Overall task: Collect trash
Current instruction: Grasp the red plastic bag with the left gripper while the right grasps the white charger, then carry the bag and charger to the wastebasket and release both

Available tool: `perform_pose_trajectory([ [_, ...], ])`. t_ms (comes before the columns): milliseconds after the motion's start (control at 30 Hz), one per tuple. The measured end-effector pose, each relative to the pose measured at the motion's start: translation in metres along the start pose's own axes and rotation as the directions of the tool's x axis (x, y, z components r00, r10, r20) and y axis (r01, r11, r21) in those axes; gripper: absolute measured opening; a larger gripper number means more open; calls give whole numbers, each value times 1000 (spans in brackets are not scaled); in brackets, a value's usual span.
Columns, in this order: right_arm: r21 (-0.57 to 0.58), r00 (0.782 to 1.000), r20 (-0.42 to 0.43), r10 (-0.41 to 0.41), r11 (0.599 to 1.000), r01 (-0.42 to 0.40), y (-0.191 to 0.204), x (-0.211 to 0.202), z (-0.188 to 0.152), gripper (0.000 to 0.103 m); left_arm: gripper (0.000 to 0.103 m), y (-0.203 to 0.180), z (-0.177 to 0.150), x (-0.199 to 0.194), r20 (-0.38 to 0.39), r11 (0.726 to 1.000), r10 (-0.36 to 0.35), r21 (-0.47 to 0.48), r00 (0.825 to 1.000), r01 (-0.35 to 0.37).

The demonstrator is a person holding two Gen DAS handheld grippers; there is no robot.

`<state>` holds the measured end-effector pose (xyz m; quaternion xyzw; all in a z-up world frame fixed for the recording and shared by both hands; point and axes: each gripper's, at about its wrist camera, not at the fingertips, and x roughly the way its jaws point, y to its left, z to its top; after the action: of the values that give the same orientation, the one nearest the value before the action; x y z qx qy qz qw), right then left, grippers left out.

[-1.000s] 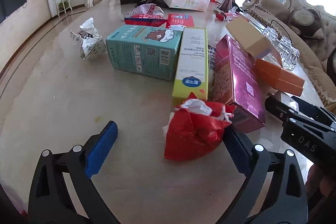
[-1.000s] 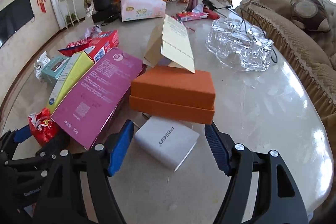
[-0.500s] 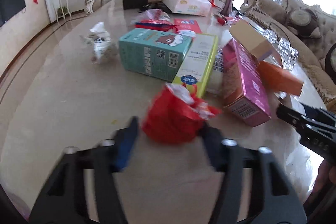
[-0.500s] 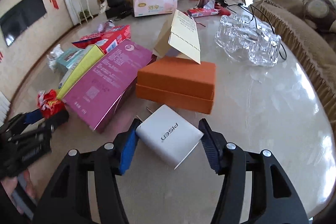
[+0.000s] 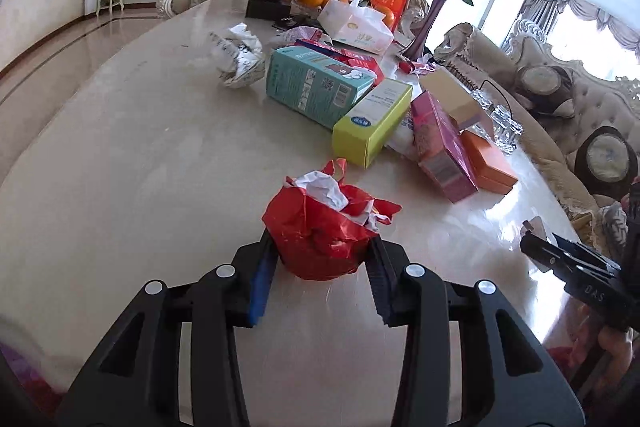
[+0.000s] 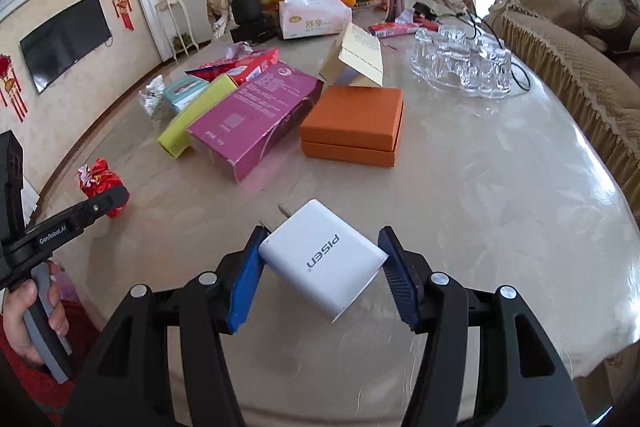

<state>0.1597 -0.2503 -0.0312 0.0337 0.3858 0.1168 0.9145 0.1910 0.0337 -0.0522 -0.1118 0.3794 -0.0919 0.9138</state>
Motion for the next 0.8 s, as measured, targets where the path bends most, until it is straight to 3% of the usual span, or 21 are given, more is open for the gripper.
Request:
perform_pose_trajectory([
  [200,4,998,21,53,999,-53,-2,-22,-10,55,41,-7,-13,-34,24,999,-15,53,1000,13],
  [333,-45,994,53,91,995,-88,10,-64,-29,55,41,-28,-37,-76,26,986,-60,158,998,55],
  [467,-81,988,25,155,985,-152,28,-104,-65,55,41,-42,-78,-106,-41,969,-111,215,993,118],
  [600,-77,978,-100,185,978,-193,42,-108,-111,55,41,-52,-130,-100,-184,955,-98,260,978,145],
  [633,-68,972,-144,188,978,-199,43,-99,-122,55,41,-51,-142,-89,-230,954,-86,260,969,147],
  [667,-52,965,-189,183,979,-196,43,-87,-133,55,41,-49,-155,-72,-303,956,-85,242,949,163],
  [800,-2,927,-345,146,988,-156,36,-31,-167,55,41,-48,-182,-23,-449,957,-72,222,890,189],
])
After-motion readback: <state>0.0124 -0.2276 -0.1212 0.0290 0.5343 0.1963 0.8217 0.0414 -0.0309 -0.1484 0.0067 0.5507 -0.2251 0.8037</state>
